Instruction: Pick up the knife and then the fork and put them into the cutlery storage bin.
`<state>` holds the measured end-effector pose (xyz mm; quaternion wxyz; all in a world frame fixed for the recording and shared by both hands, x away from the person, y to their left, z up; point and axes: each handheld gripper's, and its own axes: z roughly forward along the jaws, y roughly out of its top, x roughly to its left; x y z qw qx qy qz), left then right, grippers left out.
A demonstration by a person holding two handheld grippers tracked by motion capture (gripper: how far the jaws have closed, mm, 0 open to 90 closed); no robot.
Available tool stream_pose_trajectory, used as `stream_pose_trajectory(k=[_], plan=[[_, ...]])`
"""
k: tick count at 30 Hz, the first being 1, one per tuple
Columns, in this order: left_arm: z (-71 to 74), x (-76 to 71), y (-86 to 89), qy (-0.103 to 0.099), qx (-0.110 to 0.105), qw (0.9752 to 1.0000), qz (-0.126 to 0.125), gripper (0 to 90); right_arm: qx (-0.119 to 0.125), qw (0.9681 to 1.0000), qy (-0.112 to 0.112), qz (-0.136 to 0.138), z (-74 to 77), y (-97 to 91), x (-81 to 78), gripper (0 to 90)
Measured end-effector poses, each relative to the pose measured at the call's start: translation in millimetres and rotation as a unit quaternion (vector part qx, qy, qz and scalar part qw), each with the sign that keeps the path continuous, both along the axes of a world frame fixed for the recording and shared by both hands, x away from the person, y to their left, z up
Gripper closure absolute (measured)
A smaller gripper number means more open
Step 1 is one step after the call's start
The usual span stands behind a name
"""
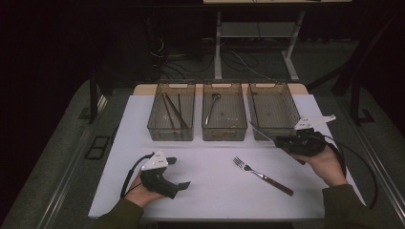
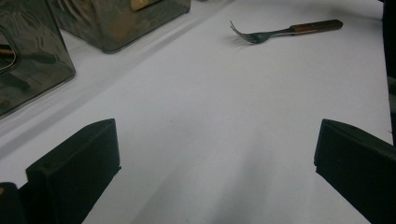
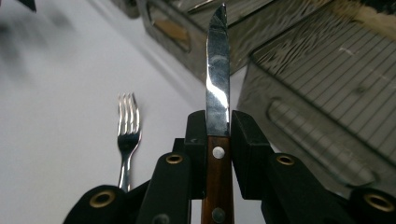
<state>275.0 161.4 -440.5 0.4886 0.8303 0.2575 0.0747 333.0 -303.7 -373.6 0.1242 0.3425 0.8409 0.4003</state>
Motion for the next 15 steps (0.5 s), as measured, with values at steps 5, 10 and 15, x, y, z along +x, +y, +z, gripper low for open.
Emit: stream_pose_trajectory(k=[5,10,15], plan=[[1.6,0.3,1.7,-0.005,-0.003,1.0,0.004,0.0,0.006,0.9998,-0.007,-0.018,12.0,-5.3,13.5,76.9],[1.0,0.3,1.2,-0.002,-0.002,1.0,0.003,0.0,0.002,0.9994,-0.012,-0.032,27.4,-7.7,30.1,76.9],[1.2,0.0,1.2,-0.002,-0.002,1.0,0.002,0.3,0.0,0.999,-0.014,-0.042,39.3,-8.0,46.4,76.9]])
